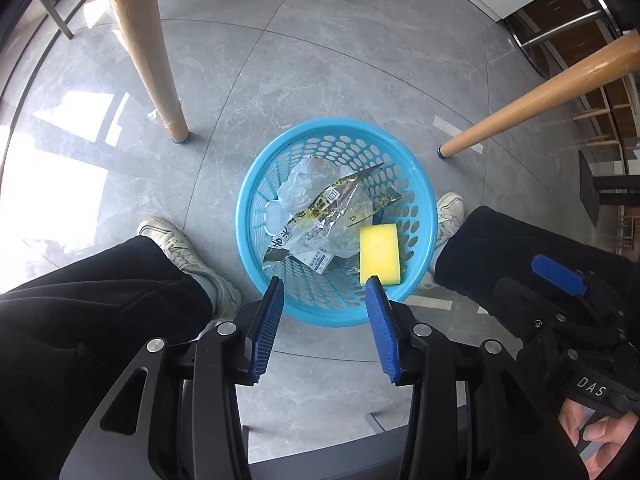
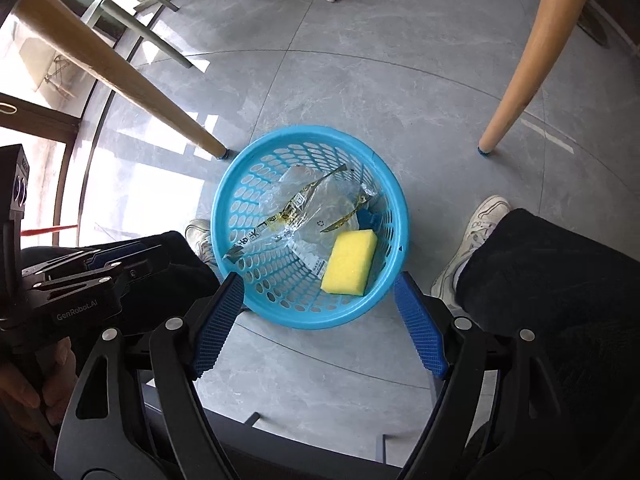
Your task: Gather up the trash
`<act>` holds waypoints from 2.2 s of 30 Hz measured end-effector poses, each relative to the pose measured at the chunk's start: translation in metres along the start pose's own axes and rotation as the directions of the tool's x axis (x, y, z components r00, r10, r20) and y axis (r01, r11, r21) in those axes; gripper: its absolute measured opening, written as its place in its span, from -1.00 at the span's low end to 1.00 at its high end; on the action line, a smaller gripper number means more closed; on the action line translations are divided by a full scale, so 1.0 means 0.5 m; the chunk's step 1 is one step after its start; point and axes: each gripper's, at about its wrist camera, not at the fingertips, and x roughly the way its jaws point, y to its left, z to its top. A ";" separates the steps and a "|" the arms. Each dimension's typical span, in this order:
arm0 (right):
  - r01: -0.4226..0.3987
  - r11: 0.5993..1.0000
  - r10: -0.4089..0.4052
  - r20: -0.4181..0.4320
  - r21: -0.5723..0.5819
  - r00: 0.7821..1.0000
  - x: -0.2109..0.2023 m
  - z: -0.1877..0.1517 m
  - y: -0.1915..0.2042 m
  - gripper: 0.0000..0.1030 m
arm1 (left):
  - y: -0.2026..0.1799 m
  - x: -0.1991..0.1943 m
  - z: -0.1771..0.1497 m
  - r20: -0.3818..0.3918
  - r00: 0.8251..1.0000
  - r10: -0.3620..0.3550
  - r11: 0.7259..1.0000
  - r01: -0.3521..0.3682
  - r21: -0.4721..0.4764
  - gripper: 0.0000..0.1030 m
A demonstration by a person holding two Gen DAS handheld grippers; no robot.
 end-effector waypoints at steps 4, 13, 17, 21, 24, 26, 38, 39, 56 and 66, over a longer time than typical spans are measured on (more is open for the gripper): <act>0.015 0.999 -0.012 0.051 -0.043 0.999 -0.057 -0.025 0.010 0.48 | -0.026 -0.061 -0.040 0.076 0.996 0.043 0.995 -0.050 0.090 0.02; 0.037 0.993 -0.015 0.188 -0.114 0.982 -0.182 -0.092 0.018 0.63 | -0.047 -0.189 -0.137 0.242 0.970 0.023 0.977 -0.074 0.201 0.45; 0.064 0.986 -0.028 0.228 -0.153 0.973 -0.221 -0.121 0.022 0.74 | -0.046 -0.209 -0.167 0.267 0.963 0.024 0.977 -0.079 0.197 0.65; 0.057 0.984 -0.014 0.242 -0.171 0.970 -0.244 -0.140 0.011 0.82 | -0.043 -0.227 -0.177 0.312 0.950 0.023 0.980 -0.083 0.179 0.80; 0.033 0.985 0.010 0.247 -0.168 0.969 -0.253 -0.145 0.005 0.83 | -0.041 -0.234 -0.181 0.341 0.940 0.010 0.983 -0.073 0.171 0.89; 0.014 0.987 0.026 0.248 -0.160 0.968 -0.251 -0.147 0.002 0.83 | -0.042 -0.234 -0.183 0.346 0.938 0.015 0.984 -0.076 0.162 0.89; -0.020 0.984 0.059 0.214 -0.176 0.975 -0.236 -0.149 0.018 0.83 | -0.053 -0.231 -0.194 0.357 0.934 0.026 0.976 -0.102 0.194 0.89; -0.020 0.984 0.058 0.210 -0.178 0.976 -0.236 -0.149 0.018 0.83 | -0.054 -0.231 -0.194 0.359 0.933 0.029 0.976 -0.104 0.191 0.89; -0.026 0.976 0.063 0.168 -0.215 0.984 -0.217 -0.145 0.034 0.83 | -0.067 -0.233 -0.199 0.371 0.928 0.037 0.966 -0.128 0.223 0.89; -0.045 0.981 0.076 0.159 -0.191 0.984 -0.214 -0.142 0.024 0.83 | -0.067 -0.228 -0.190 0.369 0.927 0.061 0.967 -0.148 0.210 0.89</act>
